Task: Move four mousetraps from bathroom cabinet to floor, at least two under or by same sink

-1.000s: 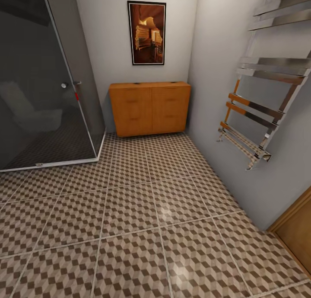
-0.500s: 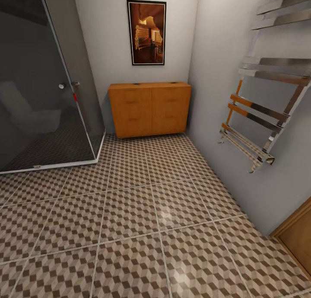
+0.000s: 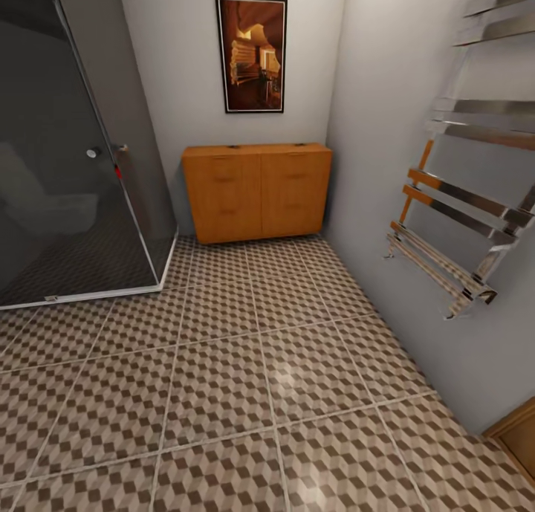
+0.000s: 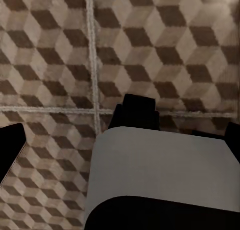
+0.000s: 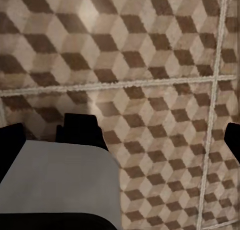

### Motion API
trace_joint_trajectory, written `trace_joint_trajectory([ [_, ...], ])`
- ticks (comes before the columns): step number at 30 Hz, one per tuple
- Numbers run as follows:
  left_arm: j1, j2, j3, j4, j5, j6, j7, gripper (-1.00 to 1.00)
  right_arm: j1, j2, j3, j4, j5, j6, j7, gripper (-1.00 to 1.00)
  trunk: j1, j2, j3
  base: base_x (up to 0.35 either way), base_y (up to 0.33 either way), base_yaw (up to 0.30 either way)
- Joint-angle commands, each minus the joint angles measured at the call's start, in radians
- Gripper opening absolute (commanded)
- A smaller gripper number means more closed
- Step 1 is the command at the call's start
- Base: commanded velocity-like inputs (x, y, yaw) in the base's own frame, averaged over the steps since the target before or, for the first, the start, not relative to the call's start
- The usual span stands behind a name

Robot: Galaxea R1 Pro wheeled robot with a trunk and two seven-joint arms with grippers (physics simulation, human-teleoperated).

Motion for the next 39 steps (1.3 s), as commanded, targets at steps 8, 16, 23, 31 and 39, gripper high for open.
trace_joint_trajectory([
  [8, -0.001, 0.0, -0.008, 0.0, 0.007, 0.003, 0.001, 1.0, -0.001, 0.0, -0.008, 0.003, 0.008, -0.006, -0.005, 1.0, 0.0, 0.0, -0.001, 0.332, 0.0, 0.0],
  [16, -0.001, 0.0, -0.008, 0.0, 0.007, 0.003, 0.003, 1.0, -0.001, 0.0, -0.008, 0.003, 0.008, -0.006, -0.005, 1.0, 0.0, 0.0, -0.001, 0.332, 0.0, 0.0],
  [23, -0.001, 0.0, -0.008, 0.0, 0.007, 0.003, 0.003, 1.0, -0.001, 0.0, -0.008, 0.003, 0.008, -0.006, -0.005, 1.0, 0.0, 0.0, -0.001, 0.321, 0.0, 0.0],
  [31, -0.001, 0.0, -0.008, 0.0, 0.007, 0.003, 0.003, 1.0, -0.001, 0.0, -0.008, 0.003, 0.008, -0.006, -0.005, 1.0, 0.0, 0.0, -0.001, 0.294, 0.0, 0.0],
  [39, -0.001, 0.0, -0.008, 0.0, 0.007, 0.003, 0.003, 1.0, -0.001, 0.0, -0.008, 0.003, 0.008, -0.006, -0.005, 1.0, 0.0, 0.0, -0.001, 0.272, 0.0, 0.0],
])
